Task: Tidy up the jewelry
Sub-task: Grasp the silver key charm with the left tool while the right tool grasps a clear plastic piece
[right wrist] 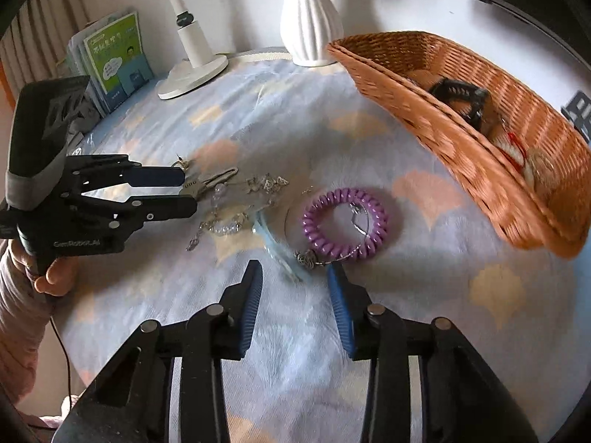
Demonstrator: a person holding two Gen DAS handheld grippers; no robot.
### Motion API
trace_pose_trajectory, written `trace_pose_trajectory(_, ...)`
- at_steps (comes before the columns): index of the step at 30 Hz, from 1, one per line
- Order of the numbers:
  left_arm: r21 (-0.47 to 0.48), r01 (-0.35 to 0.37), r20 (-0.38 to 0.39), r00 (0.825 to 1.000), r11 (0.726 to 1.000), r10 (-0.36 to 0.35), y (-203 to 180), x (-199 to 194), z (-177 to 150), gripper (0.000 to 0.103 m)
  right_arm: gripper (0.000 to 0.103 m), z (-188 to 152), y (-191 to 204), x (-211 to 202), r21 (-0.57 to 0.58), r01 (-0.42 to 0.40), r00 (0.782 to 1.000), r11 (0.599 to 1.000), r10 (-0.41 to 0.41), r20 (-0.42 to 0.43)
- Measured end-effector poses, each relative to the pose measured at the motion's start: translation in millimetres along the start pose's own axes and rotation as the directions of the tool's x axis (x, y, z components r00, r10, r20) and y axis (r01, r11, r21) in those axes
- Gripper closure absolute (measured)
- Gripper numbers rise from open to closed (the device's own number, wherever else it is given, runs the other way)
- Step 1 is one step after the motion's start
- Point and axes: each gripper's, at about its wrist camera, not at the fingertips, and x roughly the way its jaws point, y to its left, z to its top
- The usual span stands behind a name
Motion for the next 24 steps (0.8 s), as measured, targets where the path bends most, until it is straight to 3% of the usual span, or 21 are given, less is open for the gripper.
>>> trace_pose_trajectory(2,0.0,0.001,0.003,1.0,1.0,-0.001,0,1,0,0.057,0.067,1,6,2,-0.021,-0.002,1.0,1.0,0.002,-0.001)
trace_pose_trajectory(4,0.003,-0.002,0.005,1.0,1.0,0.002,-1,1,0,0.057,0.083,1,15,5,-0.044,0.003,1.0,0.999,-0.003,-0.002)
trace_pose_trajectory(8,0.012,-0.006,0.006,1.0,1.0,0.006,-2,0,-1,0.057,0.089,-6,20,1,-0.043,-0.011,1.0,0.999,0.01,-0.02)
trace_pose_trajectory(13,0.027,-0.014,0.007,1.0,1.0,0.014,-4,-1,-3,0.057,0.09,-31,4,-17,0.073,-0.122,0.99,0.99,0.126,-0.055)
trace_pose_trajectory(18,0.036,-0.029,0.008,1.0,0.999,0.029,-7,1,-2,0.057,0.09,-55,-22,-31,0.232,-0.24,0.965,0.943,0.258,-0.047)
trace_pose_trajectory(20,0.039,-0.043,0.01,0.999,0.998,0.042,-8,2,-1,0.059,0.09,-61,-26,-35,0.244,-0.243,0.966,0.939,0.257,-0.025)
trace_pose_trajectory(21,0.046,-0.061,0.013,0.998,0.997,0.061,-10,2,-1,0.064,0.089,-61,-25,-38,0.233,-0.221,0.973,0.947,0.231,-0.016)
trace_pose_trajectory(24,0.056,-0.089,0.022,0.996,0.995,0.087,-14,3,0,0.079,0.076,-55,-13,-42,0.179,-0.157,0.987,0.971,0.162,-0.011)
